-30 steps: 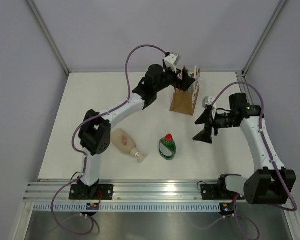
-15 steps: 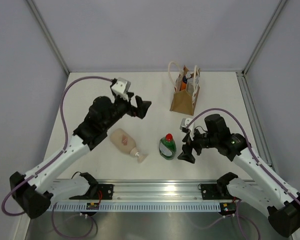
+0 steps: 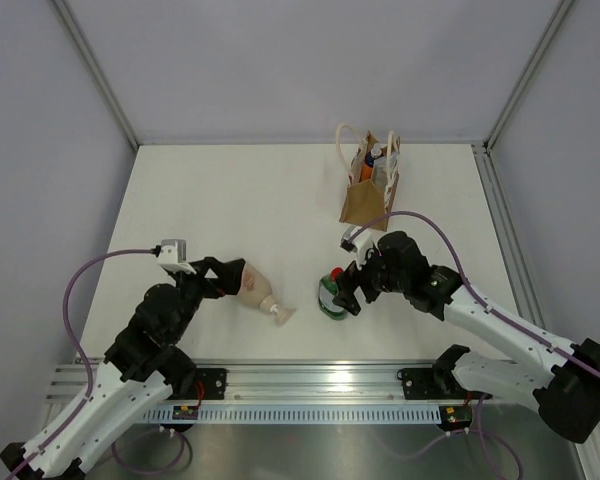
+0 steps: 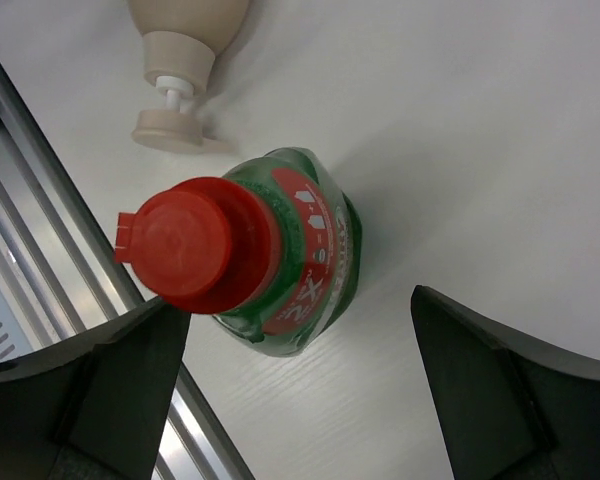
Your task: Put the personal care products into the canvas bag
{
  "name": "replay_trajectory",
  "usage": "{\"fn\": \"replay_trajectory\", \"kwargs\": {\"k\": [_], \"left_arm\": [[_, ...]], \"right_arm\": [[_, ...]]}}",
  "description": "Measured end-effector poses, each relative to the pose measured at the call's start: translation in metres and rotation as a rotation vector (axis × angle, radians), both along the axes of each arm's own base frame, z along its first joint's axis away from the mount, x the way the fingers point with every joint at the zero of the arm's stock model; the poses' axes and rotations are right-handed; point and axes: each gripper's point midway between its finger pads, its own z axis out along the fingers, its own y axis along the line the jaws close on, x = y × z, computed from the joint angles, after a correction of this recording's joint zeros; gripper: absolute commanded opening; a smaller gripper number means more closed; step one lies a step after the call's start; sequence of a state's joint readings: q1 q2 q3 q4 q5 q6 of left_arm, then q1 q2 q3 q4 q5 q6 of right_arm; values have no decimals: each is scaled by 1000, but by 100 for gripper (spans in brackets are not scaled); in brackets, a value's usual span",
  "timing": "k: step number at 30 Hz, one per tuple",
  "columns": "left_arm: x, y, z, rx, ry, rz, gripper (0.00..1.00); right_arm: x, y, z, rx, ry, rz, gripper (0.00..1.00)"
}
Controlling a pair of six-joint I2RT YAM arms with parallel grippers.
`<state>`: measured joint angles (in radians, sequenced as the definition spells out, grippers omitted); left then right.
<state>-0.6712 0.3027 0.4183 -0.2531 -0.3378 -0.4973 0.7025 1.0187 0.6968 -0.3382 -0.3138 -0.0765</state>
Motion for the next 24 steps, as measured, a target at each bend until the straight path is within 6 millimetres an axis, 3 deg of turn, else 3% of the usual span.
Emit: {"fn": "replay_trajectory", "kwargs": {"k": [6, 9, 12, 13, 17, 20, 22, 24], "left_arm": [[-4, 10, -11, -40, 21, 48, 99], [-3, 10, -13, -41, 29, 53, 99], [-2, 9, -17, -32, 46, 54, 99], [-2, 9, -18, -29, 50, 55, 99], [-3, 9, -20, -37, 61, 57, 99], [-3, 9, -19, -43, 59, 58, 99], [-4, 9, -18, -48, 55, 57, 99], [-4, 9, -17, -49, 53, 55, 99]], "right_arm": [[-4, 15, -13, -22, 55, -3, 98], [-5, 23, -19, -35, 79, 2, 91], [-7, 32, -23, -42, 84, 16, 73], [-6, 34, -23, -44, 83, 8, 61], [3, 35, -22, -48, 68, -28, 31], [7, 34, -21, -55, 56, -49, 19], [9, 32, -21, -62, 51, -59, 0], [11, 31, -21, -68, 44, -62, 0]]}}
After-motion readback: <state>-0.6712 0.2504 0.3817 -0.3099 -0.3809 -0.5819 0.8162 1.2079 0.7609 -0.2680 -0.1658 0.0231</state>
